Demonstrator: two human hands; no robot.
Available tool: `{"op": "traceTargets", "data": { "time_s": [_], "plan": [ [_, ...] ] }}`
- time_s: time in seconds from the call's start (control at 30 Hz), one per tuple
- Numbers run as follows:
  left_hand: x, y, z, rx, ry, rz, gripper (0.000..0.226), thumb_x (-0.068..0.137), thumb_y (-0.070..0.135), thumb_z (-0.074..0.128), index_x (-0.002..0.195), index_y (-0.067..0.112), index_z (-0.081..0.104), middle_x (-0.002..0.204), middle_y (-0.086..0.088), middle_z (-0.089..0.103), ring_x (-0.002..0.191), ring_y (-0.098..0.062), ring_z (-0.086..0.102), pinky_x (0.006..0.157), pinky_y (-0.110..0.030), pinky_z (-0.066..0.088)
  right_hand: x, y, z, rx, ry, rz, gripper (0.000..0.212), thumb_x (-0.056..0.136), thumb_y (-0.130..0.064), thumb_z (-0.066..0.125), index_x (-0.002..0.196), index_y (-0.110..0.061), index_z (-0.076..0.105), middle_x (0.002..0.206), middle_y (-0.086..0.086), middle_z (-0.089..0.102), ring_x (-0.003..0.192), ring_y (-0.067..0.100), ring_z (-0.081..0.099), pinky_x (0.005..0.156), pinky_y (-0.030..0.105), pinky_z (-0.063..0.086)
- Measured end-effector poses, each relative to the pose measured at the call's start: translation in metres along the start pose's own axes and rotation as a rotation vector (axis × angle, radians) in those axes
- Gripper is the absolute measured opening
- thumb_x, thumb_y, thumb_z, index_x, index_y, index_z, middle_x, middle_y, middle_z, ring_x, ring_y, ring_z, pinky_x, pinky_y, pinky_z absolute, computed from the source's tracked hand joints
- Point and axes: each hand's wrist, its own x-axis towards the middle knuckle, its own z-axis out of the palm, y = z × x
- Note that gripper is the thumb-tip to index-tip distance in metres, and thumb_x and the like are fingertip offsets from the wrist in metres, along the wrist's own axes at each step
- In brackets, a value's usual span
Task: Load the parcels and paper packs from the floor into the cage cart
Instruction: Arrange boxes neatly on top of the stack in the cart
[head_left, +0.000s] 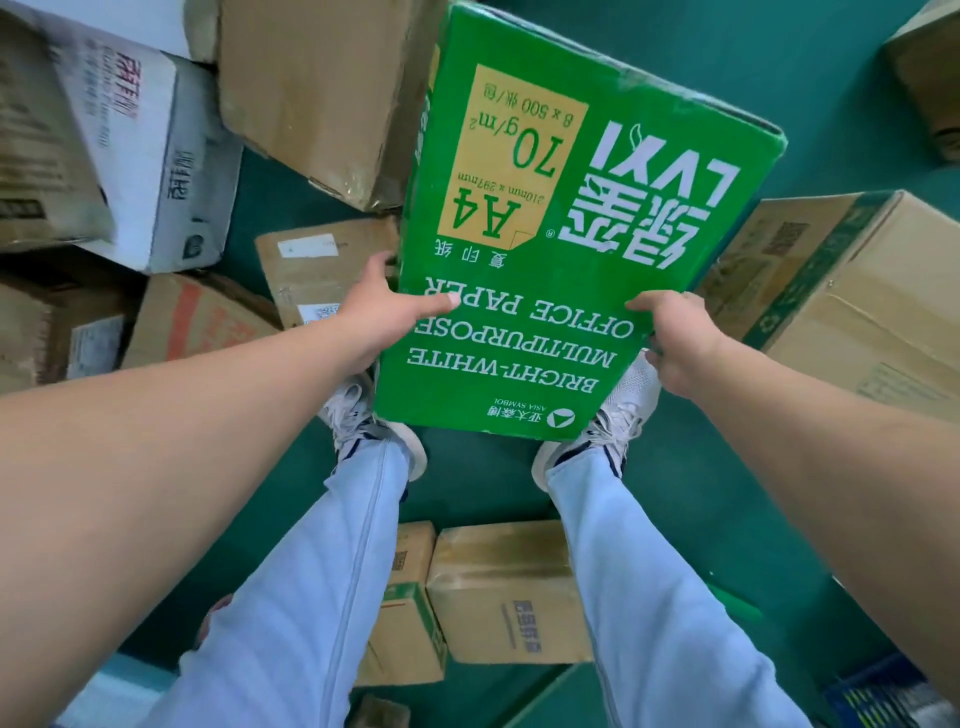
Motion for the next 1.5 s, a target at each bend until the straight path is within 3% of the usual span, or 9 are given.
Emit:
{"op": "traceTargets", "data": {
  "time_s": [0.33,0.47,0.57,0.7,0.83,0.97,1.1,1.23,1.5],
  "plan": [
    [-0.160,0.040,-0.112,-0.345,-0.023,-0.040,0.062,0.082,0.066,0.075,0.123,0.023,0.054,0.116,0.001,0.071,0.091,-0.022,0.074,0.077,-0.039,0.061,-0.187,-0.054,-0.008,0.070,-0.078,-0.173,0.072,0.084,-0.028,0.071,0.147,-0.028,0.037,0.141,0.000,0.048,0.126,0.031,0.051,0.107,0.058,0.045],
    [-0.223,0.019,-0.169,-0.415,-0.066,-0.070,0.119,0.049,0.080,0.088,0.143,0.016,0.052,0.127,-0.012,0.071,0.102,-0.036,0.074,0.086,-0.060,0.060,-0.290,-0.072,-0.008,-0.054,-0.135,-0.228,0.093,0.067,-0.044,0.083,0.150,-0.035,0.041,0.147,-0.003,0.048,0.128,0.031,0.049,0.108,0.058,0.039],
    [-0.325,0.018,-0.206,-0.537,-0.102,-0.096,0.086,0.072,0.065,0.082,0.134,0.009,0.061,0.115,-0.016,0.076,0.099,-0.038,0.075,0.082,-0.057,0.061,-0.379,-0.071,-0.010,-0.179,-0.149,-0.274,0.086,0.090,-0.054,0.072,0.160,-0.033,0.026,0.163,0.003,0.032,0.143,0.035,0.037,0.112,0.054,0.034],
    [-0.434,-0.005,-0.241,-0.735,-0.080,-0.105,0.066,0.082,0.062,0.076,0.128,0.016,0.064,0.115,-0.016,0.076,0.100,-0.038,0.075,0.078,-0.055,0.062,-0.484,-0.064,-0.012,-0.446,-0.255,-0.175,0.124,0.055,-0.085,0.078,0.155,-0.027,0.034,0.152,0.014,0.052,0.131,0.038,0.057,0.109,0.062,0.044],
    [-0.519,-0.050,-0.266,-0.866,0.036,-0.095,0.083,0.068,0.069,0.083,0.133,0.021,0.063,0.126,-0.013,0.072,0.107,-0.038,0.072,0.087,-0.058,0.060,-0.572,-0.067,-0.009,-0.548,-0.377,-0.194,0.079,0.072,-0.070,0.075,0.121,-0.010,0.064,0.100,0.012,0.079,0.085,0.030,0.078,0.077,0.041,0.060],
    [-0.605,-0.092,-0.259,-1.042,0.127,-0.080,0.098,0.056,0.079,0.084,0.135,0.025,0.064,0.134,-0.011,0.068,0.113,-0.036,0.069,0.093,-0.059,0.057,-0.649,-0.068,0.003,-0.602,-0.423,-0.326,0.061,0.083,-0.057,0.077,0.118,-0.008,0.066,0.096,0.014,0.079,0.079,0.033,0.078,0.072,0.043,0.061],
    [-0.689,-0.114,-0.239,-1.126,0.184,-0.065,0.064,0.088,0.074,0.060,0.134,0.029,0.058,0.134,-0.001,0.064,0.121,-0.021,0.061,0.098,-0.041,0.051,-0.709,-0.066,0.021,-0.696,-0.475,-0.431,0.062,0.080,-0.054,0.081,0.121,-0.010,0.067,0.100,0.015,0.079,0.087,0.036,0.077,0.075,0.047,0.062],
    [-0.729,-0.165,-0.218,-1.226,0.270,-0.028,0.118,0.054,0.097,0.067,0.155,0.043,0.038,0.166,0.000,0.032,0.149,-0.031,0.035,0.120,-0.058,0.029,-0.756,-0.055,0.051,-0.847,-0.552,-0.521,0.065,0.078,-0.055,0.083,0.121,-0.009,0.067,0.099,0.015,0.079,0.087,0.037,0.077,0.082,0.051,0.062],
    [-0.779,-0.238,-0.185,-1.503,0.364,-0.064,0.077,0.077,0.081,0.066,0.133,0.028,0.065,0.125,-0.008,0.074,0.111,-0.030,0.072,0.102,-0.051,0.054,-0.812,-0.006,0.143,-1.047,-0.654,-0.606,0.060,0.085,-0.051,0.078,0.125,-0.009,0.063,0.100,0.017,0.078,0.078,0.035,0.077,0.053,0.039,0.060]
  ]
}}
